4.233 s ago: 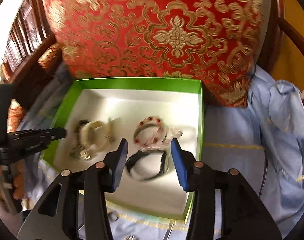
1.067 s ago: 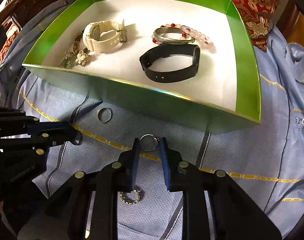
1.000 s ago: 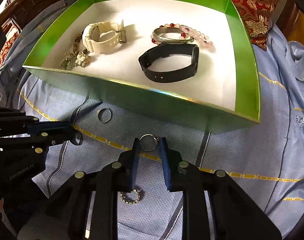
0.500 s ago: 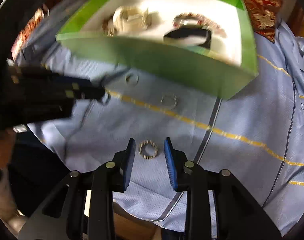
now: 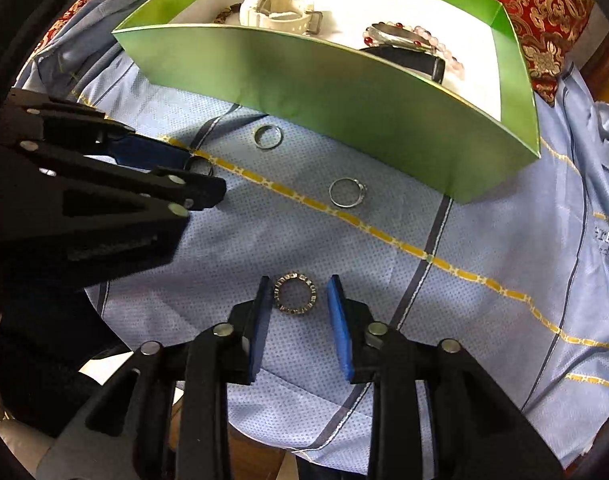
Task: Organize jewelry
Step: 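Grasp the rhinestone ring with the right tool while the left grasps a silver ring, then carry both rings into the box and open both tools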
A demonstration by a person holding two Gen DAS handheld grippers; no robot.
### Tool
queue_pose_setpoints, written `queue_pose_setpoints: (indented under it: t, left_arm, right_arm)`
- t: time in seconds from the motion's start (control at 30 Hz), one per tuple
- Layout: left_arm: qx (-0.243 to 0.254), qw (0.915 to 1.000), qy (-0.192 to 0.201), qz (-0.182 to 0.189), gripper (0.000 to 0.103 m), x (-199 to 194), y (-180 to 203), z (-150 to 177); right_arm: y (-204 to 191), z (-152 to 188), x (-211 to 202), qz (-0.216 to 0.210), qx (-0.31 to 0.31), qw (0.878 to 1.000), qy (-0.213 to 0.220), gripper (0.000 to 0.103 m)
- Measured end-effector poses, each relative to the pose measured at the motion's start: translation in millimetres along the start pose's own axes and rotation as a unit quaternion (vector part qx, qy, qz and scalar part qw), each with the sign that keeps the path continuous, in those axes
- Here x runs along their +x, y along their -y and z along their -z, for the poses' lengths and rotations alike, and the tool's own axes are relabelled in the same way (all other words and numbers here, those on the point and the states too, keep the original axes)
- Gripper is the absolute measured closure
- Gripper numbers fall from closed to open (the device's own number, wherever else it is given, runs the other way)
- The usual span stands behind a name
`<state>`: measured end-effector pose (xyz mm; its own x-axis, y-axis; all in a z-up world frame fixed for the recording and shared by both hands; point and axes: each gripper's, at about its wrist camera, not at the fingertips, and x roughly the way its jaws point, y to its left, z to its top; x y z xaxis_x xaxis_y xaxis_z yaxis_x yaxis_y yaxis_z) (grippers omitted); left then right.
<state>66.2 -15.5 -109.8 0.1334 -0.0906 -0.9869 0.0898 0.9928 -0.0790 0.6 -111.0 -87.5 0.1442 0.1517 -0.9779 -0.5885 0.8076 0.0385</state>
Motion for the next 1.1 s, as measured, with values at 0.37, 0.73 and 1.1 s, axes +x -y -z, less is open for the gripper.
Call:
queue_pose_setpoints:
  t: [0.37,0.73,1.1]
  left_arm:
    - [-0.002,0.9994,0.032,0.016,0.084,-26.3,-5.8,0.9]
    - [-0.009,0.9891,0.134,0.061,0.084,-112.4,-37.4,9.8]
    - [-0.062,0.9877,0.141,0.024,0.084,-97.3,-59.2,-33.5]
  right_arm:
    - [7.9,3.0,-15.1,-0.011,0.020,0.999,0.024,0.082]
    - [42.0,-26.5,-90.8,-0.014,0.043,0.990,0.130,0.082]
    - [58.4,-82.1,-41.0,-0.022,0.072,0.990,0.115,0.082]
